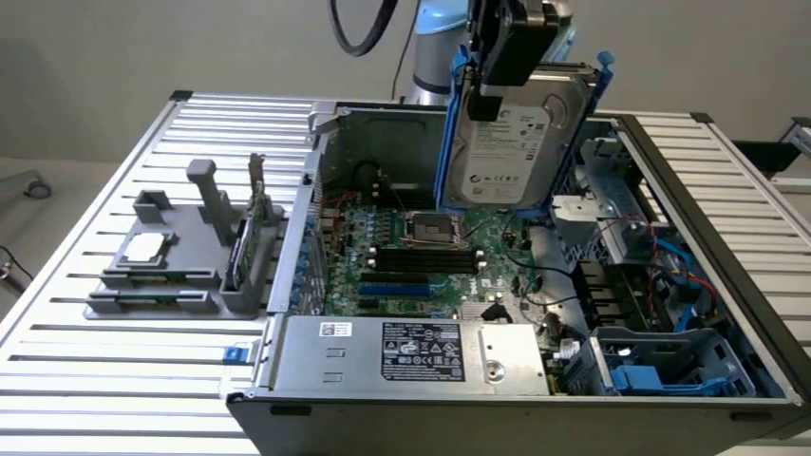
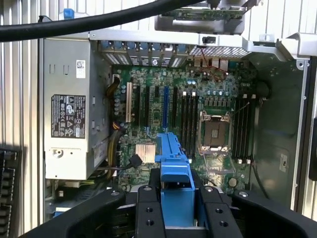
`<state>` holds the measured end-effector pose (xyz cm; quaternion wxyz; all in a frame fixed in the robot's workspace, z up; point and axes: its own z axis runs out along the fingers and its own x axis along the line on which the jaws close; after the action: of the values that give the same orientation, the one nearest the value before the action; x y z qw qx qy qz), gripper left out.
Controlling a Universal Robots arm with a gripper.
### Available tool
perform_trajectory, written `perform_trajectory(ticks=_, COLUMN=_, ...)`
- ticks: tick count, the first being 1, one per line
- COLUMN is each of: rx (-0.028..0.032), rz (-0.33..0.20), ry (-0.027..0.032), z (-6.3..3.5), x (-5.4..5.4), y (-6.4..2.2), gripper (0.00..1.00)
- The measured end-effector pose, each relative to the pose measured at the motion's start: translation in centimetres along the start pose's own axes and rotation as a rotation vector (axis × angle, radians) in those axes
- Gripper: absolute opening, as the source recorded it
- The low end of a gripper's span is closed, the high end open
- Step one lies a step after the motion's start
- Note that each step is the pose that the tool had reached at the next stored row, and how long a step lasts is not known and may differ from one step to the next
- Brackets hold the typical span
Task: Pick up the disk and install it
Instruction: 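Pick up the disk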
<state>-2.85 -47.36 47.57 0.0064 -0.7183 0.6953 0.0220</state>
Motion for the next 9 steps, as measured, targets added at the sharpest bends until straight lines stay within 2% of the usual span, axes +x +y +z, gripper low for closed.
perform_trajectory(ticks=9, rx=0.0, rz=0.0, ry=0.0001, z=-0.12, x=2.4, y=-1.0, gripper=0.33)
